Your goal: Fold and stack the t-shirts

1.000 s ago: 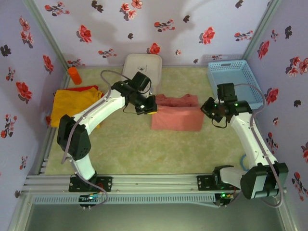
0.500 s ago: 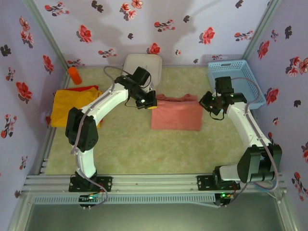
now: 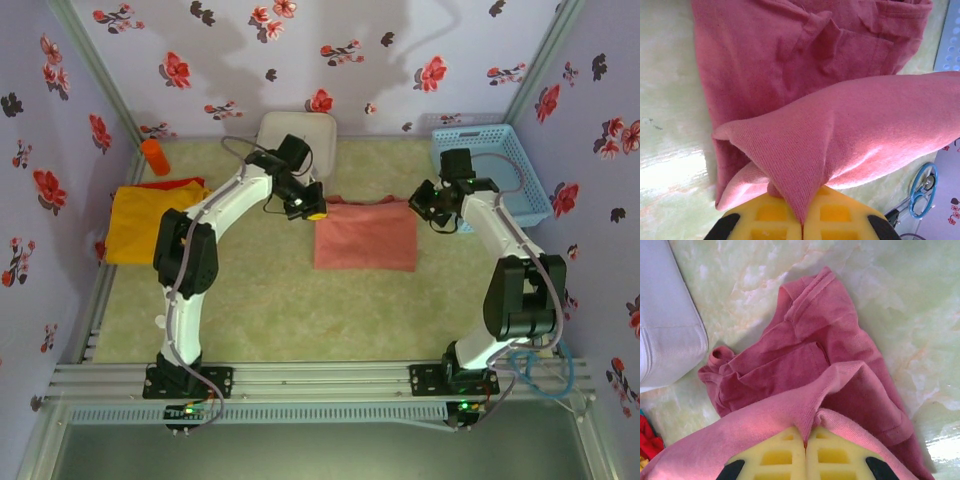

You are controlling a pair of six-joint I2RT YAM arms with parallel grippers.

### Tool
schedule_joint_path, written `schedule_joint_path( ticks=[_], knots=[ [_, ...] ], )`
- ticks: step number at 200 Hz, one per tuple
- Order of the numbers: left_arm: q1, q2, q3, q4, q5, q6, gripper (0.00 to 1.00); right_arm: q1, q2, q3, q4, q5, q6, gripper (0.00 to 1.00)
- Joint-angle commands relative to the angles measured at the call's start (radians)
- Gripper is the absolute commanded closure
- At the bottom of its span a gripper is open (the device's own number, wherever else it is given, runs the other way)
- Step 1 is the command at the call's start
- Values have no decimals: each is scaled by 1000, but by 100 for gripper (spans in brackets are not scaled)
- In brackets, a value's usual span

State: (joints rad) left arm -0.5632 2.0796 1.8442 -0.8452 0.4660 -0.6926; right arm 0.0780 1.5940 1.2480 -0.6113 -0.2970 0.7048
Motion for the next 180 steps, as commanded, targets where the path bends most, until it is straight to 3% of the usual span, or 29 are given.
schedule_joint_path(
  ticks=[1,40,56,73,93,103,123,153,180],
  knots=[
    [25,53,53,0,39,29,95,-13,42,46,45,-25,-25,100],
    [47,116,108,32,52,44,81,-18,124,87,61,-20,-34,95],
    [56,139,138,31,53,61,68,-20,155,103,61,-10,-33,84],
    [68,157,169,26,58,86,65,-24,172,111,72,7,-30,79],
    [85,171,203,-2,57,112,57,-35,184,109,96,25,-18,63],
    [93,172,207,-14,56,116,57,-41,195,114,105,22,-15,49],
    [100,153,193,-34,47,131,56,-43,194,118,110,17,-18,46],
    [86,88,108,6,45,107,56,-28,136,74,163,-24,-6,32],
    [57,53,59,49,62,59,59,15,113,49,197,-92,19,30]
  ],
)
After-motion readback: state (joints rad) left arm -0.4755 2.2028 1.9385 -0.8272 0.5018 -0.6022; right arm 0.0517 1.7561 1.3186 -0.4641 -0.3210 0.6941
